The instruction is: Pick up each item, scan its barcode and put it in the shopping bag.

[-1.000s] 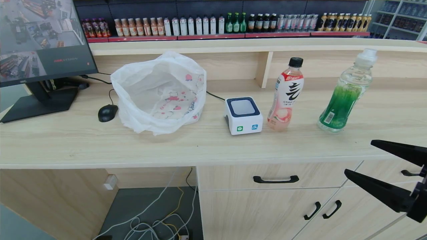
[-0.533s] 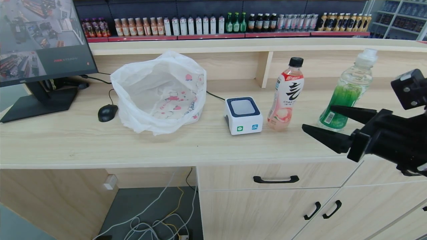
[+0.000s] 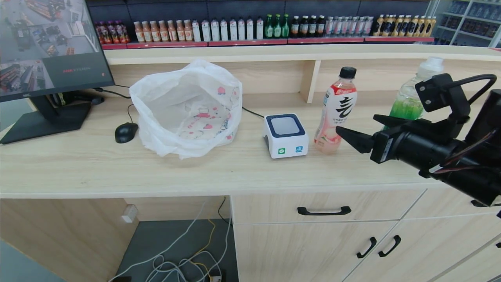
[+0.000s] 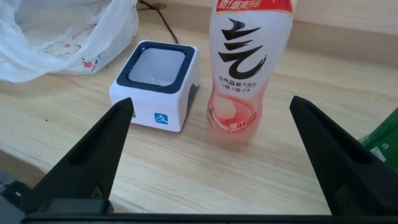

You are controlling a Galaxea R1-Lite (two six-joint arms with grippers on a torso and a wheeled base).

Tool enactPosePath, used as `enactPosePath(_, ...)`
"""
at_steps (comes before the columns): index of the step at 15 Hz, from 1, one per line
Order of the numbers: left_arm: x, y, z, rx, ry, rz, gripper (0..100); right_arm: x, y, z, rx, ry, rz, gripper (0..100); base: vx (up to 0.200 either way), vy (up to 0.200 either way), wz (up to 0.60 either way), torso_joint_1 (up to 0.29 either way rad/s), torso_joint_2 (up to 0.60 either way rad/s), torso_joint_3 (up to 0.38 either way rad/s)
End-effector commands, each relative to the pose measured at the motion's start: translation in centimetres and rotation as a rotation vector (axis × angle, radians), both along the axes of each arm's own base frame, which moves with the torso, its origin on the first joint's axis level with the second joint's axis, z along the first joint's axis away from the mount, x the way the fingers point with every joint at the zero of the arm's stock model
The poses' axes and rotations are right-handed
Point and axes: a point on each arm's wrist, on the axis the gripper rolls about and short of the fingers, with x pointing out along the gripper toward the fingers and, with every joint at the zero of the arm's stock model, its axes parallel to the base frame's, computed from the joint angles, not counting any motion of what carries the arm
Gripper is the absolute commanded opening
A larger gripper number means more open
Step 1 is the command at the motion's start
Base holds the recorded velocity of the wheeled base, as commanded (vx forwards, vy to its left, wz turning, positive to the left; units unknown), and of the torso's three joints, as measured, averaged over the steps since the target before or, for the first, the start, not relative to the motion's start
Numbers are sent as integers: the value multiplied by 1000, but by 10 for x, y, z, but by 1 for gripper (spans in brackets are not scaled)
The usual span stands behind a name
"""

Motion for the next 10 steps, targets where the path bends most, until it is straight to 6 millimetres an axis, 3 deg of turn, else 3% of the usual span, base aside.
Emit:
enactPosePath(1, 0, 0, 0, 0, 0, 0, 100, 10, 5, -6, 7, 18, -11, 100, 0, 0, 0, 0, 0, 0)
enactPosePath(10, 0, 0, 0, 0, 0, 0, 100, 45, 20, -21, 23, -85, -95, 100, 0, 0, 0, 0, 0, 0)
